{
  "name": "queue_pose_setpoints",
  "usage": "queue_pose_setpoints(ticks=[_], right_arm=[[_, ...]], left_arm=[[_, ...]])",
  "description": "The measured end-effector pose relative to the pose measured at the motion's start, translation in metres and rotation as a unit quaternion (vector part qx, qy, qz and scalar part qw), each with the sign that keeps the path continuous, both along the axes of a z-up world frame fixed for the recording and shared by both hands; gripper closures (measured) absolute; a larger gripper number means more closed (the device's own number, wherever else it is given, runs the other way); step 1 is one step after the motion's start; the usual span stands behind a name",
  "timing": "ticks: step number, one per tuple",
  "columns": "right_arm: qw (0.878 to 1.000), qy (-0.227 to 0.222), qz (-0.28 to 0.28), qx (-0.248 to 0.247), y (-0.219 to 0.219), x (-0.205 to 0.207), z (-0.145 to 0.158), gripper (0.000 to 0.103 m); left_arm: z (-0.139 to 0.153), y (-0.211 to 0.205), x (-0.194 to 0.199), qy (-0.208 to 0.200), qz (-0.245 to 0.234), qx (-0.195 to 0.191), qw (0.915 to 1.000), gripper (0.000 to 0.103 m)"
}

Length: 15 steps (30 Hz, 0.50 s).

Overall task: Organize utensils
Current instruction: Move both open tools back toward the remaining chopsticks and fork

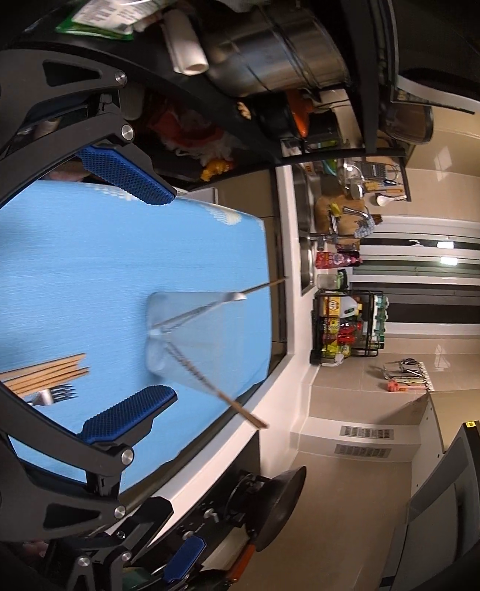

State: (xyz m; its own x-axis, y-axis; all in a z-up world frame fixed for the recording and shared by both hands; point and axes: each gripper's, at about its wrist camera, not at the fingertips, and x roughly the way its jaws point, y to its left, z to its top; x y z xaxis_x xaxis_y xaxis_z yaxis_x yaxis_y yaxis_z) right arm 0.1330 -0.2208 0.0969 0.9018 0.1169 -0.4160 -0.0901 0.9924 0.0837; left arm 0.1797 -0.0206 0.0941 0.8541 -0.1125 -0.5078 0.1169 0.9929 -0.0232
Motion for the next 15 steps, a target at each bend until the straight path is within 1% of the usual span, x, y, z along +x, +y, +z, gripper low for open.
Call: queue_pose_setpoints(ticks=[4,8,11,15], right_arm=[[1.0,0.014,-0.01,0.011,-0.004,-0.025,-0.023,0.012],[0.999,0.026,-0.01,0.022,-0.006,-0.047,-0.041,0.012],[0.999,0.033,-0.007,0.02,-0.003,-0.061,-0.053,0.012],[0.999,0.04,-0.005,0.014,0.001,-0.078,-0.067,0.013]], left_arm=[[-0.026,0.004,-0.025,0.018,0.009,0.004,0.9998,0.008],[-0.043,0.004,-0.045,0.025,0.01,0.015,0.9995,0.008],[-0.052,0.005,-0.058,0.027,0.012,0.023,0.9993,0.008],[-0.066,0.008,-0.073,0.035,0.011,0.02,0.9991,0.008]])
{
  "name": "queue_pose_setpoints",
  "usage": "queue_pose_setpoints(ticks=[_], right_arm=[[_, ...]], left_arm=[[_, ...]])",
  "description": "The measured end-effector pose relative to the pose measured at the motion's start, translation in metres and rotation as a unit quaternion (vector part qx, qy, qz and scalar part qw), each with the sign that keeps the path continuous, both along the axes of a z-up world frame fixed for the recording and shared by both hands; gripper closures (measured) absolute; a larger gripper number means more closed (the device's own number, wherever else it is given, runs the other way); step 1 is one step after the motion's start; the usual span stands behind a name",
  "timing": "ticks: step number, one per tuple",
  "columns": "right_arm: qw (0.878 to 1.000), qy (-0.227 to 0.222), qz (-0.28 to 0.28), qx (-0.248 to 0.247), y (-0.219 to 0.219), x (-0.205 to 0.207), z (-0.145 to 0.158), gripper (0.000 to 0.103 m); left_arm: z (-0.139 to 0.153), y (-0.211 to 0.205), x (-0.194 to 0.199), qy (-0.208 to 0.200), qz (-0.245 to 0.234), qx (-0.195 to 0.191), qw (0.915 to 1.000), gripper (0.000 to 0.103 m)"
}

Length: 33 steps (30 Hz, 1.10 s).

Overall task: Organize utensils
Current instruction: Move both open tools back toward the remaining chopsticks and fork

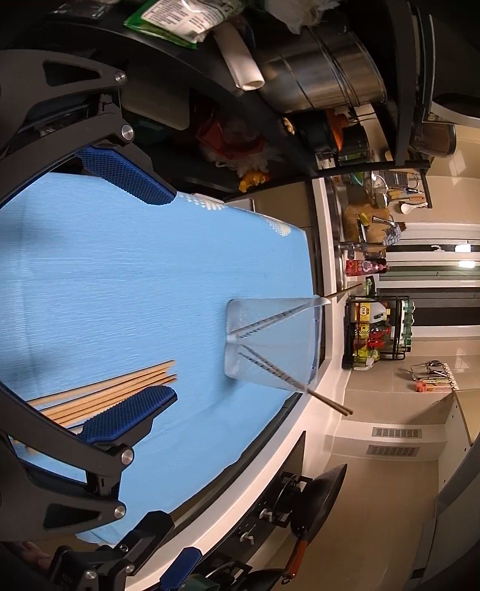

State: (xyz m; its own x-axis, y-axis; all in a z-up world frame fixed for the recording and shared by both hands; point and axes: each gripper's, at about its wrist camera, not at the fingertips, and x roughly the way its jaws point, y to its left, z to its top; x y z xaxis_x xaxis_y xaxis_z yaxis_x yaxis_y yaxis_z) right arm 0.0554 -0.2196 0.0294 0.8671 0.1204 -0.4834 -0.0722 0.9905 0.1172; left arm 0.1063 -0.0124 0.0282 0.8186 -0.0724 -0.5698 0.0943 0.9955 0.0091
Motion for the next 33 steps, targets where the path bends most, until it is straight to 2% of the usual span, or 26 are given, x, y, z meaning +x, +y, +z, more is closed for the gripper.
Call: queue_pose_setpoints(ticks=[16,33], right_arm=[[0.999,0.05,-0.003,-0.022,0.006,-0.032,-0.057,0.013],[0.997,0.071,-0.012,-0.034,0.003,-0.028,-0.085,0.013]], left_arm=[[-0.053,-0.004,-0.036,0.039,0.005,0.0,0.9992,0.008],[-0.086,-0.017,-0.045,0.06,-0.008,-0.004,0.9982,0.008]])
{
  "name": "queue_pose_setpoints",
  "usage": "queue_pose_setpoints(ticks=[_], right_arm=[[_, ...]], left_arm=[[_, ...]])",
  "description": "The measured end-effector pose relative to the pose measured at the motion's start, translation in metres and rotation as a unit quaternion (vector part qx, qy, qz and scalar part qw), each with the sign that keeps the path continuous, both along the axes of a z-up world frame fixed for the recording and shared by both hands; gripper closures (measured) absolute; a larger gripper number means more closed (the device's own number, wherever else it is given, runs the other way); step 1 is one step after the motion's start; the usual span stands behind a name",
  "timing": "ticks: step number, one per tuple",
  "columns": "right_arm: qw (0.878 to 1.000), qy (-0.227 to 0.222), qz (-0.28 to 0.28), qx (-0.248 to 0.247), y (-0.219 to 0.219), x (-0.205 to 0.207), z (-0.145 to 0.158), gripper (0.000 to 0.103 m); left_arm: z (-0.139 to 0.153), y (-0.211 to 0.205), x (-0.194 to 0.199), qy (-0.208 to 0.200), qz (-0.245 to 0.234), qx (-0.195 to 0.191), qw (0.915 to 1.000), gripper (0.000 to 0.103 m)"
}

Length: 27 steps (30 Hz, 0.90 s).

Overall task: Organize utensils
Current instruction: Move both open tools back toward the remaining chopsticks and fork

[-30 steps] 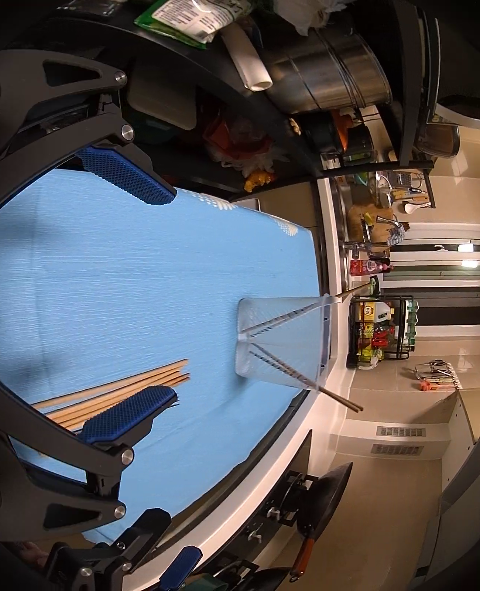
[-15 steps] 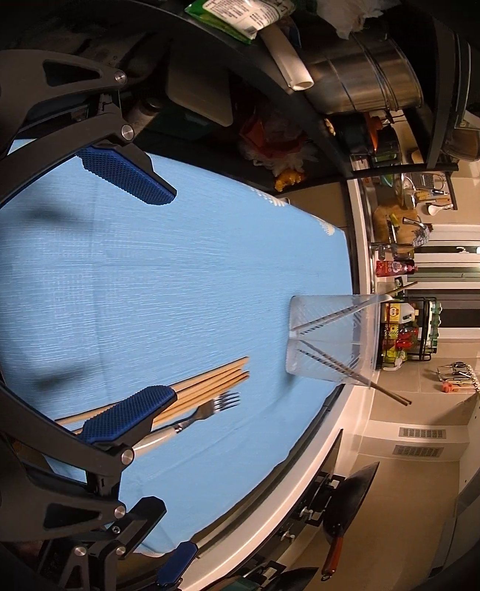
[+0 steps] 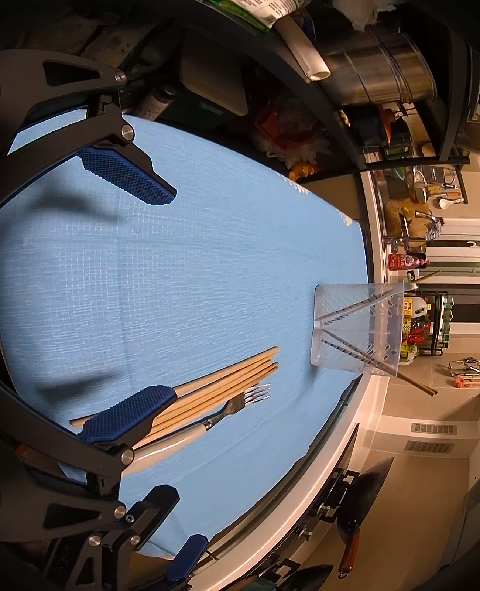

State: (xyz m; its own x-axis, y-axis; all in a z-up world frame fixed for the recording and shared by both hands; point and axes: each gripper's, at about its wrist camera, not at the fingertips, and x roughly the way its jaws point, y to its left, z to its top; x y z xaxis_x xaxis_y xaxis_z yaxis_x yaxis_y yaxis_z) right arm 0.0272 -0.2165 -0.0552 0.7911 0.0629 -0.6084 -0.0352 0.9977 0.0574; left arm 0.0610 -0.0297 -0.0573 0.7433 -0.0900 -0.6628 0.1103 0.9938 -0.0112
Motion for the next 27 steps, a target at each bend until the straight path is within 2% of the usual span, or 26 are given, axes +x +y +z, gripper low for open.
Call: queue_pose_setpoints(ticks=[13,18,27], right_arm=[[1.0,0.008,-0.021,-0.012,-0.016,-0.004,-0.011,0.013],[0.999,0.015,-0.028,-0.009,-0.024,-0.006,-0.017,0.013],[1.0,-0.006,-0.008,-0.013,-0.012,-0.003,-0.024,0.013]], left_arm=[[-0.027,-0.017,-0.007,0.027,-0.031,-0.02,0.999,0.008],[-0.036,-0.028,-0.01,0.036,-0.043,-0.006,0.9984,0.008],[-0.038,-0.021,-0.011,0.015,-0.027,0.008,0.9995,0.008]])
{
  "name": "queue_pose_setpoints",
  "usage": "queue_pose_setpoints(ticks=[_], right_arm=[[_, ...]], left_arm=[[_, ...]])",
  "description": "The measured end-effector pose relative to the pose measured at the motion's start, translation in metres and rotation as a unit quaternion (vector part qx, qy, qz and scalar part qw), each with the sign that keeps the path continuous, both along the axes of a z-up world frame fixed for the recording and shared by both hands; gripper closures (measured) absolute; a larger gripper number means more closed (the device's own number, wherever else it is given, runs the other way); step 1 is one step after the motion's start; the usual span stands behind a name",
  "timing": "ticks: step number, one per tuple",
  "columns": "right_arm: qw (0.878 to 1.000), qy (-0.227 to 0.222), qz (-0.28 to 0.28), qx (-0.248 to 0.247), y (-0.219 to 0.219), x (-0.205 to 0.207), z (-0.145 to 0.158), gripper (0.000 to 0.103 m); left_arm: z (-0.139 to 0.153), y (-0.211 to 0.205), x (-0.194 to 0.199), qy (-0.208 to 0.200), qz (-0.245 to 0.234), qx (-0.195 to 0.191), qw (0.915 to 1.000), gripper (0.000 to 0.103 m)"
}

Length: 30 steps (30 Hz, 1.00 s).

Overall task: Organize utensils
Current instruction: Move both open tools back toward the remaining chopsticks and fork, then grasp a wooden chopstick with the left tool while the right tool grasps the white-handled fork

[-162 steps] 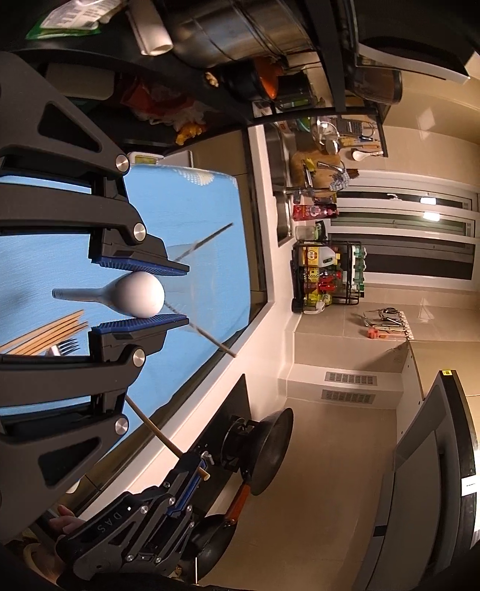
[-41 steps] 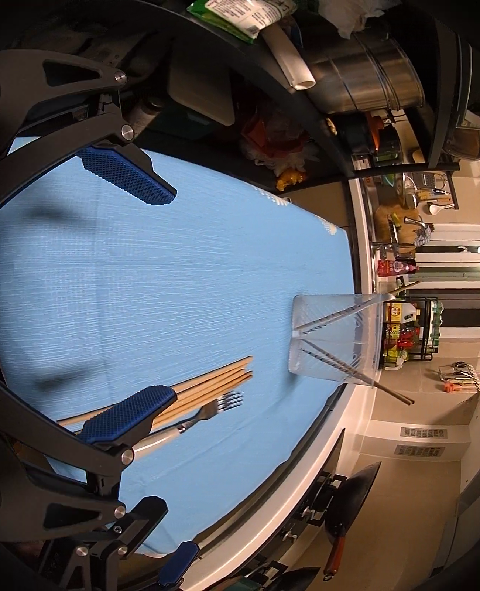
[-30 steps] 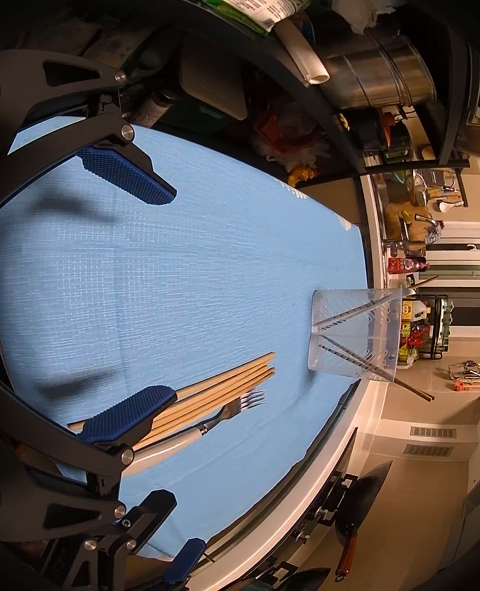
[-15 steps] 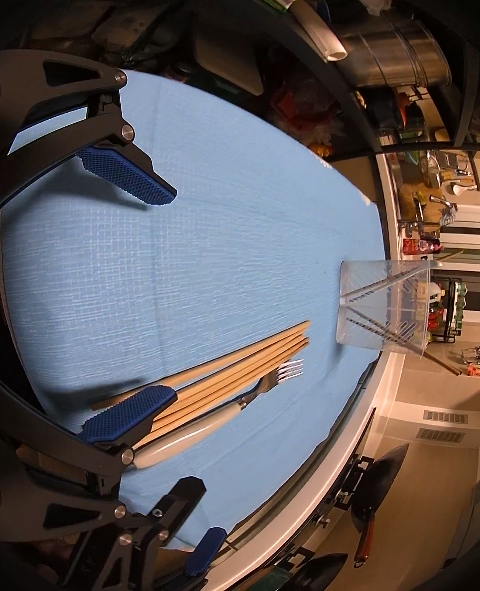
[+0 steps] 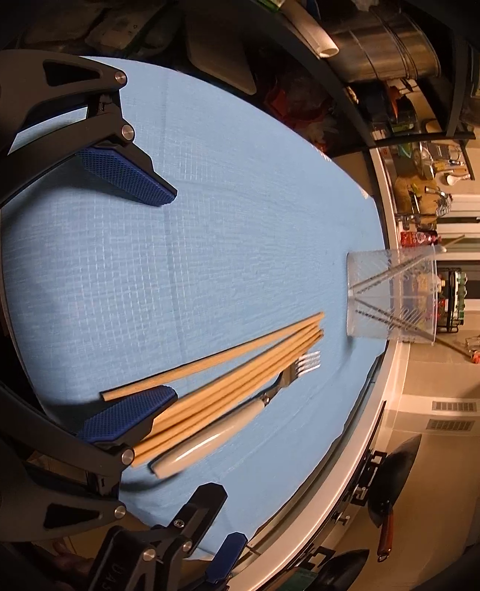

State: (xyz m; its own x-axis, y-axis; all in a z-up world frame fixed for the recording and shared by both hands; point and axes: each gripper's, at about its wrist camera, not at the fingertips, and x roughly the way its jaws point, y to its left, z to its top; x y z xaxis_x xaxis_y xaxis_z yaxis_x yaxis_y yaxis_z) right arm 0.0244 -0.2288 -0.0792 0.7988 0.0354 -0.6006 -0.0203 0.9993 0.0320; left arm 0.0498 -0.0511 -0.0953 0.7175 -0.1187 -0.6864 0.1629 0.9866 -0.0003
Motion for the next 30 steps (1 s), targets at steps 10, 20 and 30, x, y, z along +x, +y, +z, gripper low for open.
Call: queue_pose_setpoints(ticks=[10,20,30], right_arm=[[0.999,-0.029,0.016,-0.007,0.011,0.003,-0.011,0.013],[0.998,-0.05,0.038,-0.029,0.021,-0.002,-0.021,0.013],[0.999,-0.049,0.024,0.004,0.015,0.004,-0.027,0.014]], left_arm=[[-0.002,0.012,-0.006,-0.033,0.024,-0.002,0.9992,0.008],[-0.007,0.015,-0.012,-0.078,0.022,-0.009,0.9967,0.008],[-0.009,0.014,-0.012,-0.088,0.018,-0.012,0.9959,0.011]])
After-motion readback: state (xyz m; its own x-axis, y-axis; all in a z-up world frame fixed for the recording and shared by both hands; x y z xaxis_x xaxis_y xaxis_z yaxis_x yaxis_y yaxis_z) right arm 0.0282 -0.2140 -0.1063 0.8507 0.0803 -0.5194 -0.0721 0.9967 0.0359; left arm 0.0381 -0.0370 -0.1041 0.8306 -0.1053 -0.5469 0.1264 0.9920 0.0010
